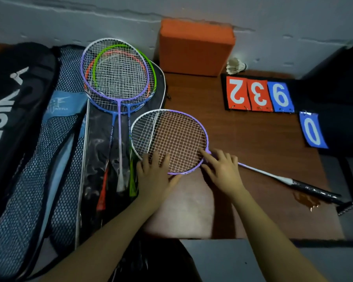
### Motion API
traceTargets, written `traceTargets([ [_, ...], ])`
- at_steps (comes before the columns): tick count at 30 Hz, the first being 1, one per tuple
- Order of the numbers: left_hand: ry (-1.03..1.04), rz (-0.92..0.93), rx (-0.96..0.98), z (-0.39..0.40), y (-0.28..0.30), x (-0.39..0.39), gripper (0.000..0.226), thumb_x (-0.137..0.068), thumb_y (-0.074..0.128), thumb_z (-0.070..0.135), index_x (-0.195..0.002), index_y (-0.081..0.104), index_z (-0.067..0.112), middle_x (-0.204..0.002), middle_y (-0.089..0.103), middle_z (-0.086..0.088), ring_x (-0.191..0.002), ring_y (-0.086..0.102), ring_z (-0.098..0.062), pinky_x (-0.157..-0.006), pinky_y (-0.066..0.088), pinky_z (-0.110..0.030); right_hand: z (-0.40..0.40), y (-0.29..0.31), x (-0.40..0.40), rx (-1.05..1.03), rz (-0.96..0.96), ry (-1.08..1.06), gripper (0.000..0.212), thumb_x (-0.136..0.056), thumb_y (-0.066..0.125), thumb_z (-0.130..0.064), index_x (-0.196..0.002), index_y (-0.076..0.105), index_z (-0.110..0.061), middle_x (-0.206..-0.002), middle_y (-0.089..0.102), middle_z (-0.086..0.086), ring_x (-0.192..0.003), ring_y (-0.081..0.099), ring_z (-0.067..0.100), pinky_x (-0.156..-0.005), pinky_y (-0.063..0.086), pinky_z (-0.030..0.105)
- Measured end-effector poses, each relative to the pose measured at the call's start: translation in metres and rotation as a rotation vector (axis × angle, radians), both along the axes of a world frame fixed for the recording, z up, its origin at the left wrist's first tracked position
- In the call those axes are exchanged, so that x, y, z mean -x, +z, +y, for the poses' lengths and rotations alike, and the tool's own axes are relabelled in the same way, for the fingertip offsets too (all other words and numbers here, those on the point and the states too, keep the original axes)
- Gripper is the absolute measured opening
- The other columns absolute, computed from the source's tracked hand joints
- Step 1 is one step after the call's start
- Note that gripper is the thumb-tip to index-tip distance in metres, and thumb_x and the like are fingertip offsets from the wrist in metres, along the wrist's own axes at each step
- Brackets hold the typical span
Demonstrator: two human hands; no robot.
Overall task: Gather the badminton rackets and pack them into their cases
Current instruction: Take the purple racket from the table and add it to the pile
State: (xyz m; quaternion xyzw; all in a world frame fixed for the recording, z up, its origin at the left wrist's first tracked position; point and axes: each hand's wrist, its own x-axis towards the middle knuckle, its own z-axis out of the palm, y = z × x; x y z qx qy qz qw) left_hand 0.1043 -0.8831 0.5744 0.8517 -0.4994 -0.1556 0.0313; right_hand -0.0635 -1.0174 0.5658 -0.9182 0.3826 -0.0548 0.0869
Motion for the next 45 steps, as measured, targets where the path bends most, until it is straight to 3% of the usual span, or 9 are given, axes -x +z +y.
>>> traceTargets([
  [2,0.021,-0.004,0.005,0.003,0.000,0.008,0.068,-0.082,0.049,0.062,-0.139,0.036,0.027,-0.147,0.030,-0.012,-0.133,0.023,-0.046,-0.104,0.022,-0.056,0.003,-0.002,0.006,0.027,-0.022,-0.022,0.042,-0.087,0.038,-0.032,-0.122,0.060,-0.026,-0.101,0.061,0.007,-0.080,0.057,0.031,-0.070,0.036,0.038],
  [6,0.003,-0.089,0.053,0.013,-0.004,0.010,0.062,-0.073,0.066,0.055,-0.124,0.054,0.022,-0.132,0.048,-0.015,-0.118,0.043,-0.050,-0.093,0.037,-0.058,0.004,0.003,0.012,0.008,-0.083,0.031,0.040,-0.083,0.039,-0.025,-0.109,0.069,-0.021,-0.083,0.061,0.006,-0.063,0.057,0.030,-0.057,0.037,0.031],
  [11,0.012,0.022,0.174,0.028,-0.006,0.012,0.056,-0.073,0.073,0.038,-0.120,0.058,0.013,-0.129,0.051,-0.022,-0.109,0.052,-0.044,-0.087,0.042,-0.055,0.026,0.013,0.017,0.113,-0.196,0.134,0.036,-0.084,0.043,-0.023,-0.107,0.070,-0.016,-0.078,0.062,0.007,-0.058,0.051,0.024,-0.052,0.037,0.027],
  [17,-0.016,0.136,0.533,0.020,0.018,-0.005,0.062,-0.080,0.059,0.042,-0.125,0.051,0.001,-0.135,0.041,-0.028,-0.115,0.050,-0.042,-0.092,0.041,-0.051,0.044,0.034,0.000,0.314,-0.299,0.111,0.044,-0.071,0.052,0.002,-0.111,0.067,-0.009,-0.080,0.060,0.009,-0.061,0.044,0.019,-0.057,0.025,0.030],
  [22,0.028,0.166,0.704,0.017,0.047,-0.044,0.065,-0.083,0.053,0.046,-0.133,0.045,0.005,-0.145,0.030,-0.021,-0.134,0.030,-0.035,-0.104,0.028,-0.050,0.060,0.055,-0.044,0.336,-0.332,0.080,0.048,-0.067,0.062,0.004,-0.113,0.065,-0.007,-0.078,0.059,0.008,-0.056,0.050,0.026,-0.056,0.026,0.031],
  [28,0.126,0.134,0.679,0.024,0.076,-0.121,0.058,-0.085,0.055,0.045,-0.129,0.049,0.009,-0.137,0.032,-0.020,-0.125,0.036,-0.036,-0.102,0.037,-0.050,0.081,0.069,-0.129,0.158,-0.419,0.037,0.042,-0.079,0.043,-0.015,-0.113,0.066,-0.008,-0.079,0.059,0.010,-0.056,0.052,0.029,-0.052,0.035,0.026],
  [34,0.136,0.147,0.628,0.024,0.056,-0.178,0.051,-0.085,0.063,0.033,-0.127,0.050,0.007,-0.144,0.027,-0.024,-0.129,0.033,-0.042,-0.103,0.036,-0.053,0.081,0.056,-0.212,-0.146,-0.491,-0.121,0.036,-0.084,0.054,-0.017,-0.118,0.064,-0.016,-0.086,0.058,0.007,-0.074,0.060,0.030,-0.058,0.044,0.032],
  [42,0.024,0.217,0.634,-0.010,0.025,-0.245,0.047,-0.084,0.065,0.023,-0.126,0.053,0.008,-0.142,0.033,-0.021,-0.131,0.034,-0.038,-0.106,0.035,-0.049,0.046,0.044,-0.285,-0.046,-0.431,-0.165,0.035,-0.084,0.061,-0.009,-0.119,0.064,-0.014,-0.088,0.061,0.009,-0.073,0.061,0.030,-0.053,0.042,0.032],
  [45,-0.039,0.141,0.608,-0.027,0.021,-0.260,0.045,-0.089,0.050,0.033,-0.128,0.052,0.010,-0.143,0.035,-0.018,-0.133,0.031,-0.038,-0.108,0.031,-0.049,0.032,0.035,-0.299,-0.014,-0.356,-0.156,0.036,-0.082,0.059,-0.011,-0.118,0.063,-0.010,-0.090,0.062,0.014,-0.072,0.062,0.036,-0.056,0.046,0.037],
])
